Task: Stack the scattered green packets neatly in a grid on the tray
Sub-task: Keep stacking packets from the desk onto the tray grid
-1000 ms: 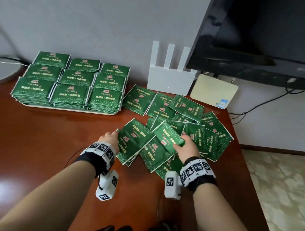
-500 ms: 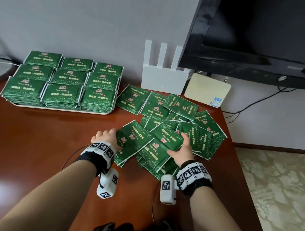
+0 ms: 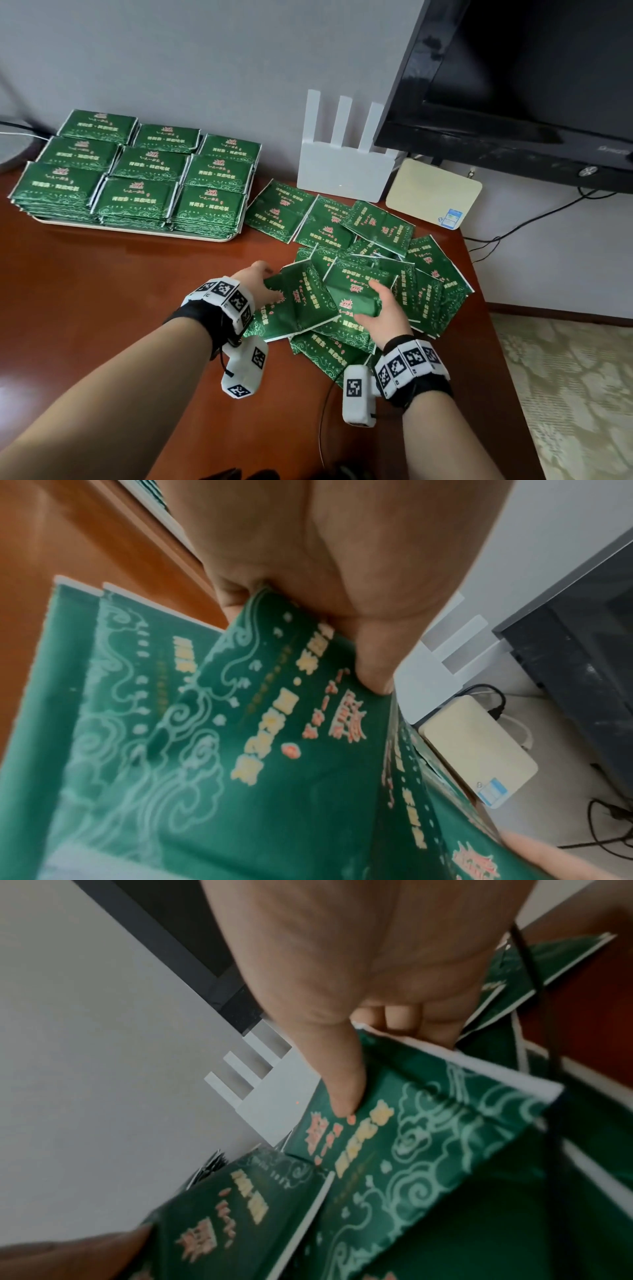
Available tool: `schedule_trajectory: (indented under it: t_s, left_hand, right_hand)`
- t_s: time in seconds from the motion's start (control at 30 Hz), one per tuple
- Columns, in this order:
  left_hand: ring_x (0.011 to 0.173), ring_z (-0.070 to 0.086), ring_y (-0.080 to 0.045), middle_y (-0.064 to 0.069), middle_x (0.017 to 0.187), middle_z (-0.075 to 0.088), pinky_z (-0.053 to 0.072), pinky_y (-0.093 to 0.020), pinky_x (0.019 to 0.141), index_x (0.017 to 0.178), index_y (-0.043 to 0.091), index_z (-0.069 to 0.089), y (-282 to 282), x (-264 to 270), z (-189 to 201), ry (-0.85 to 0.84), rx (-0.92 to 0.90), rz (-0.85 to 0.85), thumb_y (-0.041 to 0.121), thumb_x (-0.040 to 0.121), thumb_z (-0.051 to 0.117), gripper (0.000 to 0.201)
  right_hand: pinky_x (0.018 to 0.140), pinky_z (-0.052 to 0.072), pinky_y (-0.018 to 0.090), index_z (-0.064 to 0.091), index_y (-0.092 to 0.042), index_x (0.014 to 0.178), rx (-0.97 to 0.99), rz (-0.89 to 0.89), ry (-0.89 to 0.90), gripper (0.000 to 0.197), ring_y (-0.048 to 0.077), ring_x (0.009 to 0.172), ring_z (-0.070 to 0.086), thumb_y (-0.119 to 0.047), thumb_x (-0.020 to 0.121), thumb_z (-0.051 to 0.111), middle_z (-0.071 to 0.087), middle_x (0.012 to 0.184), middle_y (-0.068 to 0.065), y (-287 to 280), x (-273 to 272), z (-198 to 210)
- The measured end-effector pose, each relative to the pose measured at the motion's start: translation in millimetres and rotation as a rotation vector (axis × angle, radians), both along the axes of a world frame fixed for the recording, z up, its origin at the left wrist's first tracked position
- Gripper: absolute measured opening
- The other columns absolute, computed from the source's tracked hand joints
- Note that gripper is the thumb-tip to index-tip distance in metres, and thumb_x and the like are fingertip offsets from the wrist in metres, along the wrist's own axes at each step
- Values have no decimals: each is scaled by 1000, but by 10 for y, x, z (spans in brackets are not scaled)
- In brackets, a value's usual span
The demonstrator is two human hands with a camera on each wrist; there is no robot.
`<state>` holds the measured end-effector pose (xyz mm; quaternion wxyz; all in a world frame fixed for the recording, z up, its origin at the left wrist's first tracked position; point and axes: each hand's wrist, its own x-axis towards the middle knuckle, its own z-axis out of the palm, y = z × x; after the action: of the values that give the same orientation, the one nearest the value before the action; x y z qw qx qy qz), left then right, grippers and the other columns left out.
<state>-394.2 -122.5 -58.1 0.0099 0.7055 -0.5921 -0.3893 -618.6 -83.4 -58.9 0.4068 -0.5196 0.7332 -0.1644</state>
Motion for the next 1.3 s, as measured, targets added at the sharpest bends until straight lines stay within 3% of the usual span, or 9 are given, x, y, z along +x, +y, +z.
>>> schedule_trajectory:
  t_s: [0.2, 0.43, 0.5, 0.57, 0.67, 0.77, 0.9, 1.17, 1.3]
  left_hand:
    - [60, 47, -7, 6, 73, 51, 36, -17, 50, 111, 15, 57, -44, -78, 173, -43, 19, -165, 30, 94, 48, 25]
    - [78, 54, -12, 3, 96, 61, 40, -17, 59, 103, 19, 53, -55, 65, 466, -139, -38, -172, 14, 84, 63, 22]
    - [90, 56, -11, 9, 109, 62, 38, -22, 76, 116, 27, 49, -38, 100, 546, -258, -53, -243, 19, 84, 64, 37]
    - [105, 56, -11, 15, 120, 58, 30, -35, 100, 128, 34, 43, -33, 127, 566, -356, -57, -315, 22, 83, 65, 52]
    - [118, 51, -13, 17, 125, 54, 24, -40, 109, 130, 37, 43, -27, 135, 564, -469, -24, -401, 20, 83, 65, 54]
    - [119, 51, -18, 6, 131, 53, 44, -33, 99, 133, 27, 44, 20, 89, 571, -427, 34, -464, 10, 84, 63, 55]
    - [116, 53, -20, -2, 127, 55, 46, -24, 91, 129, 17, 52, 117, 25, 597, -428, 22, -541, 11, 91, 53, 38]
    - [76, 57, -6, 3, 95, 63, 44, -15, 60, 85, 22, 54, 184, 234, 575, -41, -222, -153, 11, 85, 62, 14]
    - [87, 63, -14, -3, 99, 65, 54, -23, 72, 133, 23, 37, 207, 300, 523, 226, -198, -21, 2, 81, 64, 62]
  right_hand:
    - [98, 43, 37, 31, -23, 141, 38, 7, 189, 63, 27, 125, 46, -18, 87, 62, 41, 143, 5, 33, -99, 5]
    - [60, 41, 25, 46, -20, 121, 24, -47, 379, 40, 17, 69, 51, -23, 86, 64, 59, 89, 1, 72, -193, 44]
    - [57, 41, 26, 39, -21, 128, 17, -82, 369, 48, 17, 64, 52, -20, 86, 63, 61, 87, 2, 86, -208, 56]
    - [64, 47, 29, 30, -21, 138, 12, -93, 332, 59, 23, 76, 58, -15, 88, 60, 63, 110, 9, 97, -207, 81]
    - [75, 49, 33, 24, -23, 143, -29, -89, 257, 65, 31, 101, 60, -8, 89, 56, 53, 131, 13, 96, -213, 116]
    - [82, 48, 35, 27, -25, 143, -74, -67, 184, 64, 32, 114, 54, -6, 89, 56, 44, 140, 9, 108, -208, 117]
    - [100, 39, 37, 44, -19, 134, -86, -20, 189, 47, 28, 126, 43, -9, 90, 56, 43, 140, 8, 152, -217, 48]
    - [95, 37, 30, 65, -10, 112, -282, -85, 222, 27, 26, 119, 42, -24, 89, 58, 47, 127, 9, 183, -264, 75]
    - [93, 40, 34, 51, -10, 128, -274, -106, 34, 42, 28, 116, 52, -31, 92, 52, 52, 131, 10, 136, -243, 158]
